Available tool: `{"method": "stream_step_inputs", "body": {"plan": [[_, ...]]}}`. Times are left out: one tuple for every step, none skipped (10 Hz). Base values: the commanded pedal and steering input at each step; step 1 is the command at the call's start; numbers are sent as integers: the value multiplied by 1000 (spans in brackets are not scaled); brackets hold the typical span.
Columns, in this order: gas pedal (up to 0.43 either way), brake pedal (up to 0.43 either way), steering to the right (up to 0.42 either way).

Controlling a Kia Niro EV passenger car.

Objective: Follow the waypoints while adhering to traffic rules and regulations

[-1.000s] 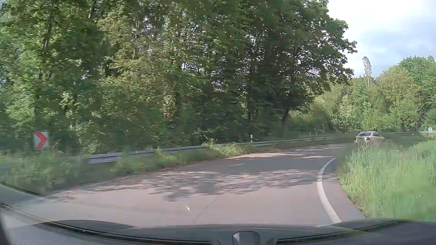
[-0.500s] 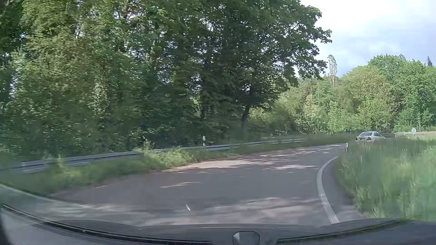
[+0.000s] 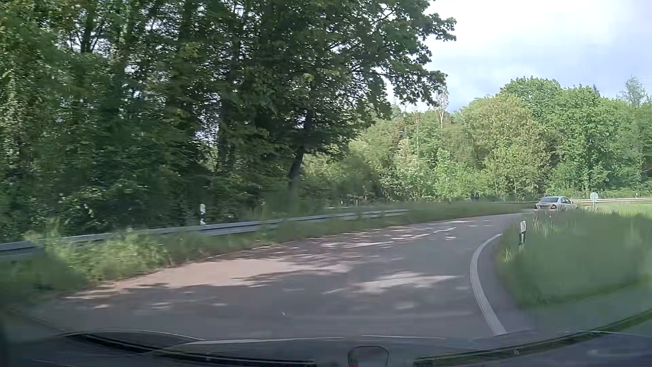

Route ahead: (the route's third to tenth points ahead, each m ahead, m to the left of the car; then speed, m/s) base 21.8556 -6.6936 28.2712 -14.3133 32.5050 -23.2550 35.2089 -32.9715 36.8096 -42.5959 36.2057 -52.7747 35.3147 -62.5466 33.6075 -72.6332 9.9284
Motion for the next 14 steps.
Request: {"method": "stream_step_inputs", "body": {"plan": [[118, 0, 159], [118, 0, 159], [118, 0, 156], [118, 0, 155], [118, 0, 153], [118, 0, 151], [118, 0, 148], [118, 0, 146], [118, 0, 145], [118, 0, 145], [118, 0, 145], [118, 0, 144], [118, 0, 145], [118, 0, 146]]}}
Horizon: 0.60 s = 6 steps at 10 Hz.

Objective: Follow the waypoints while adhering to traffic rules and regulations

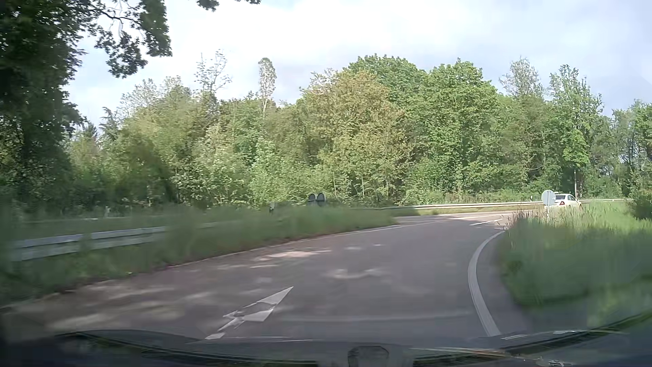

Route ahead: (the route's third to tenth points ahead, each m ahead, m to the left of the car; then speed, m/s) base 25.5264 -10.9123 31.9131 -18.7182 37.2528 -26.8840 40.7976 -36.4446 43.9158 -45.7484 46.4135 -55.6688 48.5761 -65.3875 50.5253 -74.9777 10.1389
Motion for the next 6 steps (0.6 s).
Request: {"method": "stream_step_inputs", "body": {"plan": [[118, 0, 145], [118, 0, 145], [118, 0, 146], [118, 0, 145], [118, 0, 145], [118, 0, 145]]}}
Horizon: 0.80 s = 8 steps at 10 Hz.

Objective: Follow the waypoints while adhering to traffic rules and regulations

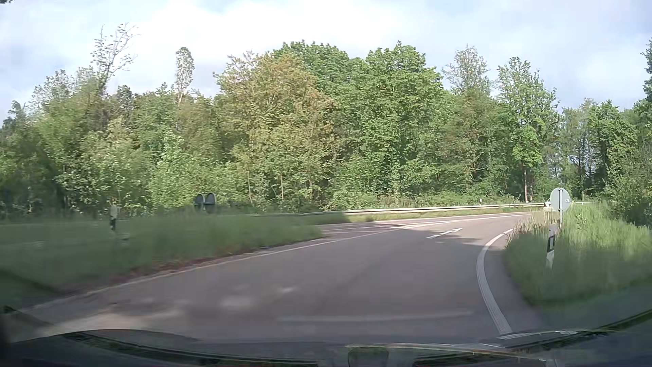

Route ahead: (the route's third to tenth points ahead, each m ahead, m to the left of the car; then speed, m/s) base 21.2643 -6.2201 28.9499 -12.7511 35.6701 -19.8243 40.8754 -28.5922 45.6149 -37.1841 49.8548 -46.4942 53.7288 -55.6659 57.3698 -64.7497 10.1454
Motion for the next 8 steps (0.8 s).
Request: {"method": "stream_step_inputs", "body": {"plan": [[118, 0, 145], [118, 0, 145], [118, 0, 146], [118, 0, 146], [118, 0, 147], [118, 0, 147], [118, 0, 148], [118, 0, 147]]}}
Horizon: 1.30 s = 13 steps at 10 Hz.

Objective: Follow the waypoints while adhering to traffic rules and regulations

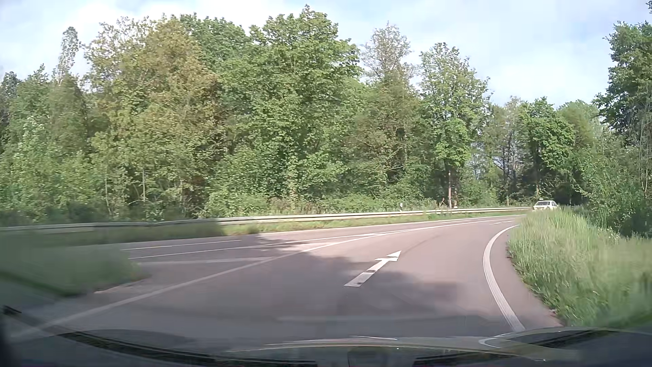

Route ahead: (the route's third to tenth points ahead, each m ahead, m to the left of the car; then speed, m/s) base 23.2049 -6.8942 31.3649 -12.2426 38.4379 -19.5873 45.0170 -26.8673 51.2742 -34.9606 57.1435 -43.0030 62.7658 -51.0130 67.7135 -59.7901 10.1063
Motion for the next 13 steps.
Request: {"method": "stream_step_inputs", "body": {"plan": [[118, 0, 147], [118, 0, 147], [118, 0, 146], [118, 0, 144], [118, 0, 141], [138, 0, 135], [150, 0, 128], [157, 0, 123], [157, 0, 120], [177, 0, 120], [177, 0, 120], [177, 0, 119], [177, 0, 119]]}}
